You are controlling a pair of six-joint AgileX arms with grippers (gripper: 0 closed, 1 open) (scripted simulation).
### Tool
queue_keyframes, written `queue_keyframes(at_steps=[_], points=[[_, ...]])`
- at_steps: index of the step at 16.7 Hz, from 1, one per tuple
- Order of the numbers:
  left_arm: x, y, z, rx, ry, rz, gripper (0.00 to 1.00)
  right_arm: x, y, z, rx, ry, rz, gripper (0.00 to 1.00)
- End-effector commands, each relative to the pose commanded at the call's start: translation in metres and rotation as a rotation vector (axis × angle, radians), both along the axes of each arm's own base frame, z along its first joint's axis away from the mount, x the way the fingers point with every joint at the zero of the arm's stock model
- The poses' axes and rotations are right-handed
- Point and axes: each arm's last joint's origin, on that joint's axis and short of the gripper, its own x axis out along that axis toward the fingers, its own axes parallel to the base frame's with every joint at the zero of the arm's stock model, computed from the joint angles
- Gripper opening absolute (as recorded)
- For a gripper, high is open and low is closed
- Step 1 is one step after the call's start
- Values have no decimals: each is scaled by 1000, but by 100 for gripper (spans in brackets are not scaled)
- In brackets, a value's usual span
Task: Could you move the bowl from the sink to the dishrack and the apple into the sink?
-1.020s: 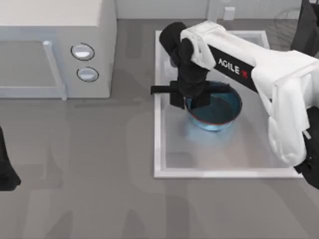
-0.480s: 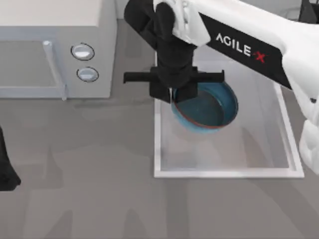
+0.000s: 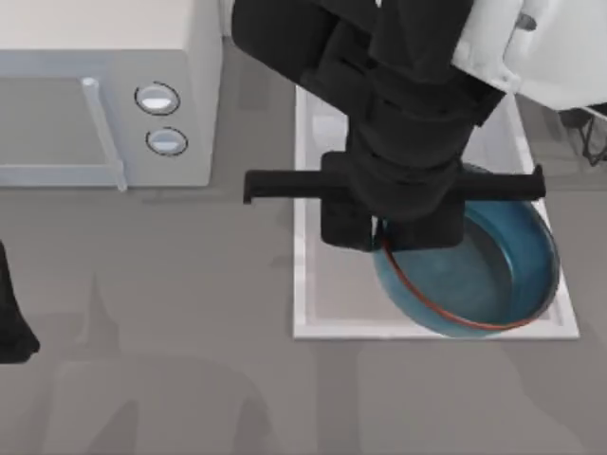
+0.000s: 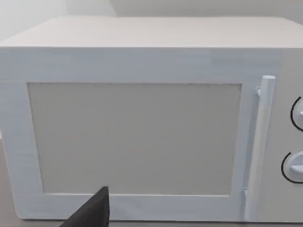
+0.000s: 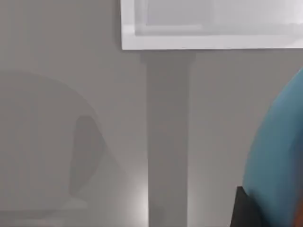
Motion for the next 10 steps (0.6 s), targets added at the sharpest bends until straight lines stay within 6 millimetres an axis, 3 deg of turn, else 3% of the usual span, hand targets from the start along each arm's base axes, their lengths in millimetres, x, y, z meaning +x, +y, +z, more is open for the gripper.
queue_keyframes(at_steps=[2,4,10], points=[[0,0,0,0,0,0,100,-23,-10,11,-4,3,1,0],[0,0,0,0,0,0,100,-32,-14,14,-8,6,2,0],[0,0,0,0,0,0,100,-27,-16,13,-1,3,-2,0]])
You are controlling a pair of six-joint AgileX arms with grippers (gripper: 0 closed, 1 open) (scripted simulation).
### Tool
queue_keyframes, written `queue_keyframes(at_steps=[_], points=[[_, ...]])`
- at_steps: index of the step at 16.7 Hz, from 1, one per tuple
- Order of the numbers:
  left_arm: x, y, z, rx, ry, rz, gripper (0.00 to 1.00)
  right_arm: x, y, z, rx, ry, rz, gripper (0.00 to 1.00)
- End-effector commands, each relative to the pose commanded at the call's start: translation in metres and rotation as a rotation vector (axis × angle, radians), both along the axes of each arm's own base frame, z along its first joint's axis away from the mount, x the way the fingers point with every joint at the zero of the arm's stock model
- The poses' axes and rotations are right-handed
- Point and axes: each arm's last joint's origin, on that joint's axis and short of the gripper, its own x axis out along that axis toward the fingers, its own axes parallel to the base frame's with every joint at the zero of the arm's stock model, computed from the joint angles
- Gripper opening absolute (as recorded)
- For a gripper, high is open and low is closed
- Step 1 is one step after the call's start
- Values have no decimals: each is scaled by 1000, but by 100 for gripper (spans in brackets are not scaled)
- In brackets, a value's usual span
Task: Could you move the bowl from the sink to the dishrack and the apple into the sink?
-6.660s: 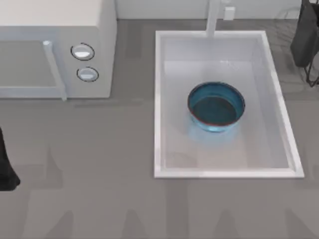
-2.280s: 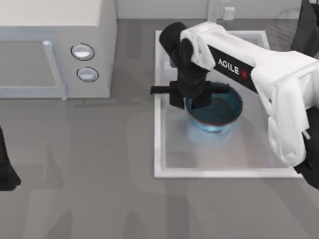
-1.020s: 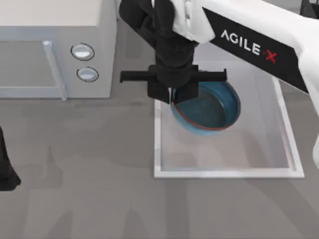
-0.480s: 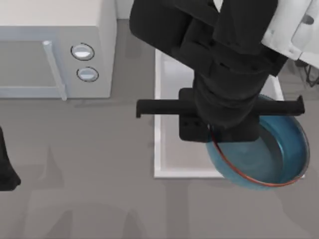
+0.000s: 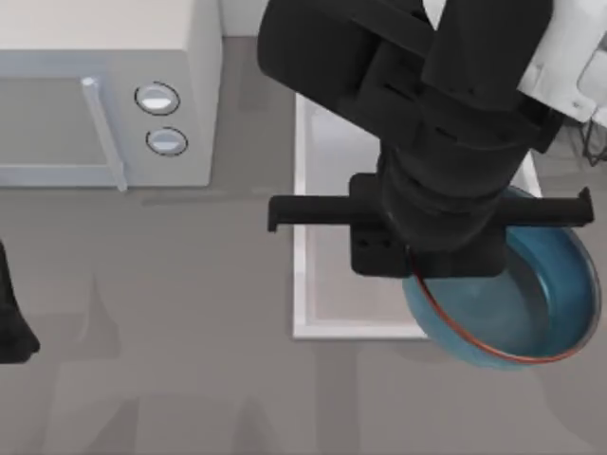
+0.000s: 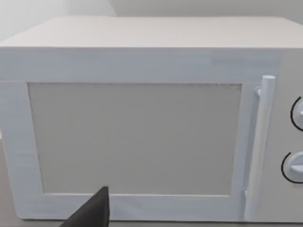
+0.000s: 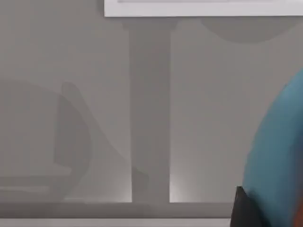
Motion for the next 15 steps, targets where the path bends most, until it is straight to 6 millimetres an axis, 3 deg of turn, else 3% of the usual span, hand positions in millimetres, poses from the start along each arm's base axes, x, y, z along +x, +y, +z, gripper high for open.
queue_keyframes(at_steps=[2,4,7,9,11,13,15], points=[[0,0,0,0,0,0,100,17,-6,-6,19,-7,-1,0],[0,0,0,0,0,0,100,47,-19,-15,57,-26,-8,0],[0,0,0,0,0,0,100,107,-62,-32,149,-108,-44,0],[0,0,0,0,0,0,100,148,-109,-39,215,-218,-82,0],[0,0,0,0,0,0,100,177,-170,-40,261,-372,-116,0],[0,0,0,0,0,0,100,188,-233,-32,270,-563,-136,0],[0,0,0,0,0,0,100,181,-291,-15,237,-775,-138,0]])
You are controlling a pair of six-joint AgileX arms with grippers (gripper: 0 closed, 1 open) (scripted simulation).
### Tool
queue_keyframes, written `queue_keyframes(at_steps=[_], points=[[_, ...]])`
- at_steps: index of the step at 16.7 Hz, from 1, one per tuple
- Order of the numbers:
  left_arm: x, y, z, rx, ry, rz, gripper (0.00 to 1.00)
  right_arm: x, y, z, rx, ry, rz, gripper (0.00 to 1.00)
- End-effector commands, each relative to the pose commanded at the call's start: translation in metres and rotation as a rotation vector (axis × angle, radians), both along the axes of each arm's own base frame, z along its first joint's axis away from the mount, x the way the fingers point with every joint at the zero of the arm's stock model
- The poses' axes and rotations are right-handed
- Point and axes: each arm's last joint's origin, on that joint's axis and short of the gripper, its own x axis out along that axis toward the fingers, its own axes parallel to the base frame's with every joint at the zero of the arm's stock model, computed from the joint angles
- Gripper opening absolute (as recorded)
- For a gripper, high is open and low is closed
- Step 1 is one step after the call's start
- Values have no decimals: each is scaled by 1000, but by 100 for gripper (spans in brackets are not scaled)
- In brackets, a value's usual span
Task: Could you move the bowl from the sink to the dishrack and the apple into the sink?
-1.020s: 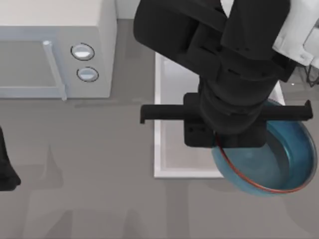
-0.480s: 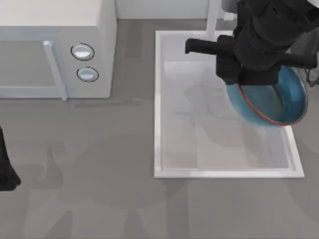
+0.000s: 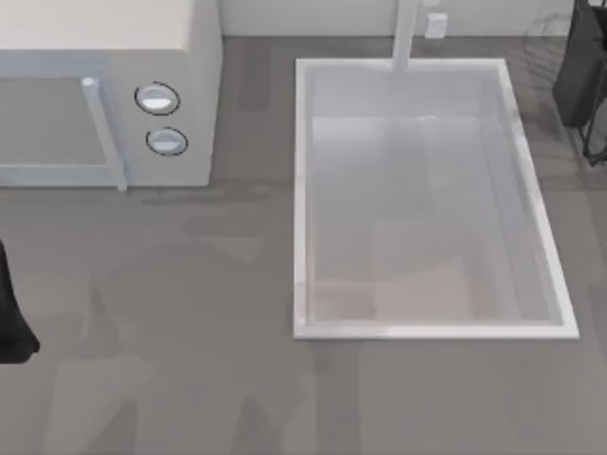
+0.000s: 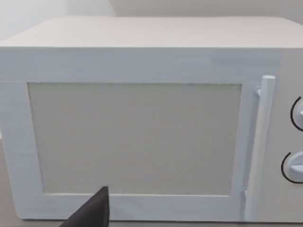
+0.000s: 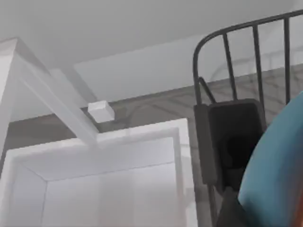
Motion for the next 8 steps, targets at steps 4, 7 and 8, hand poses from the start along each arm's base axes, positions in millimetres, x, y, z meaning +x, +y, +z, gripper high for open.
queue_keyframes(at_steps=[4,7,8], points=[[0,0,0,0,0,0,100,-46,-70,49,-163,-371,-53,0],[0,0,0,0,0,0,100,-78,-83,78,-266,-539,-56,0],[0,0,0,0,0,0,100,-84,-84,84,-283,-568,-52,0]])
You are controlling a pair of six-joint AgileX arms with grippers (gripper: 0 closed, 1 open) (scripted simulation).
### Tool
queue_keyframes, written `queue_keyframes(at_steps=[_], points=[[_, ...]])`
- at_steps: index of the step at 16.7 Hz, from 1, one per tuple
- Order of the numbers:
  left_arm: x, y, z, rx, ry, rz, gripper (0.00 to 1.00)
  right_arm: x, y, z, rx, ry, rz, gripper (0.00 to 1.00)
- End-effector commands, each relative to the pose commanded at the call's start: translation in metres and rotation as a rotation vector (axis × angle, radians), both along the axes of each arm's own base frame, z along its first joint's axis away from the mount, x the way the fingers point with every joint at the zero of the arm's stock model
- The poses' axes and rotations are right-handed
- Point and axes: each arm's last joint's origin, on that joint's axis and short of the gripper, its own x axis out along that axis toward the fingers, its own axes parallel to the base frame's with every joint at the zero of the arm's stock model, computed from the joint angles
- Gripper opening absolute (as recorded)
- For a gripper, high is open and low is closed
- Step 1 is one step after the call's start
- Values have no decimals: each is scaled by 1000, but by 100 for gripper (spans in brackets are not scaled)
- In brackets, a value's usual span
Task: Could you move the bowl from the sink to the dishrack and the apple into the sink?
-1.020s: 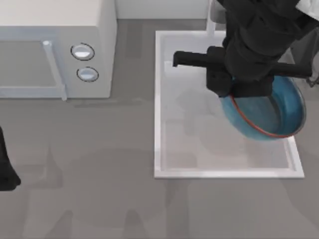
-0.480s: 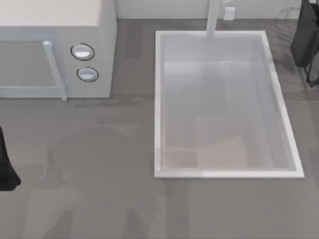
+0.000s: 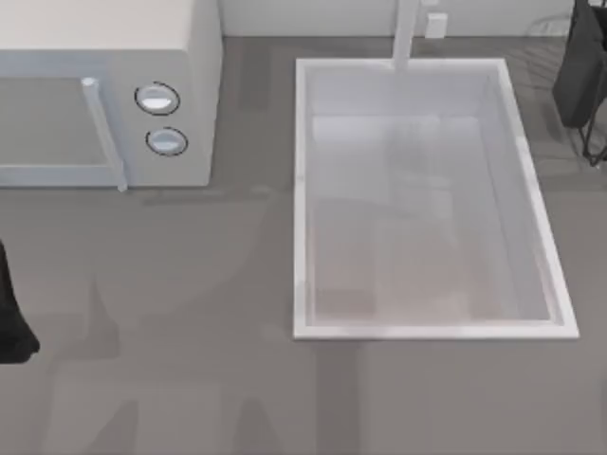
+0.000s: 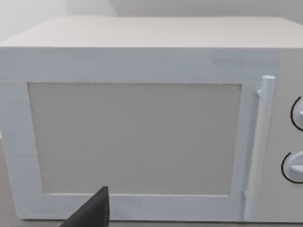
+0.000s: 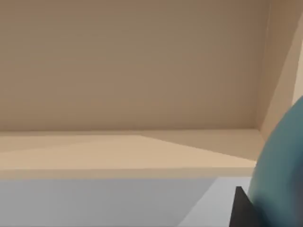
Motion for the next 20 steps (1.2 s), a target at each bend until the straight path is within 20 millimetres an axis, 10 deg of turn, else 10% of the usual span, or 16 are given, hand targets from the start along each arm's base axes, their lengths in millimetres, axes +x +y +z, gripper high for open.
queue_keyframes(at_steps=[9,20], points=[[0,0,0,0,0,0,100,16,-4,-14,-4,-4,5,0],[0,0,0,0,0,0,100,96,-6,-173,-14,-28,1,0]])
